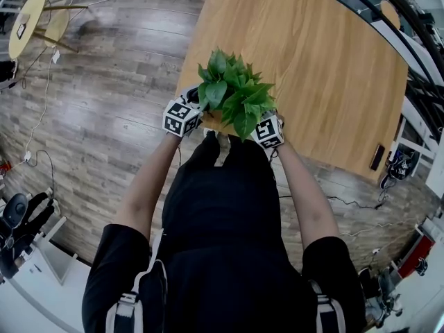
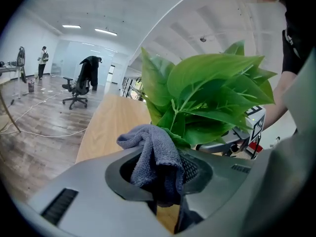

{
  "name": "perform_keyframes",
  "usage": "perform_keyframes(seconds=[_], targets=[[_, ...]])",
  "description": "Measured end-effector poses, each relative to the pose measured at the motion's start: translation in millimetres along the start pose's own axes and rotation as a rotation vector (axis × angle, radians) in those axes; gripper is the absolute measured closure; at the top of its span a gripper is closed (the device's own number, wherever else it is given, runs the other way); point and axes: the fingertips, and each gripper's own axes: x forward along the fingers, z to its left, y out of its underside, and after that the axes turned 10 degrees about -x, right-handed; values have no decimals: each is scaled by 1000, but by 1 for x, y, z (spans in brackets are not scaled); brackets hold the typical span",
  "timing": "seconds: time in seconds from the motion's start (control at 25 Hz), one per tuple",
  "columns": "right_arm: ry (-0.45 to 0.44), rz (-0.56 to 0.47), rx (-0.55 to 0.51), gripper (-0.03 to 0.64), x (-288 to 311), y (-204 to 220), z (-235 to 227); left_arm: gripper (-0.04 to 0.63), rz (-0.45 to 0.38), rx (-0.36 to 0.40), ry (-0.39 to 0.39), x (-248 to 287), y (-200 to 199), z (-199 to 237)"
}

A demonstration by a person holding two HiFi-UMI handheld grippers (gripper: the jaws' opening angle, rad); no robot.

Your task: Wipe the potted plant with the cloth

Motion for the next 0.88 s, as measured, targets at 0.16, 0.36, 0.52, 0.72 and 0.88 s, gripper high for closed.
perform_keyframes(seconds=[0.16,0.36,0.52,0.72,0.88], targets=[[-14,-14,-15,367,3,-11,2,469,5,15,3,-2,2,-7],[23,-16,11,367,5,-14,2,469,17,69,58,-6,12,-27],[27,-6,2,367,4,-13,2,469,-2,53,69,-8,20,-38],[-4,-4,9,367,-2,-8,13,469,-15,42,49,-6,17,-32],[-57,-23,-5,367,-12,-13,39,469,-33,6,19,-10,11,-11]])
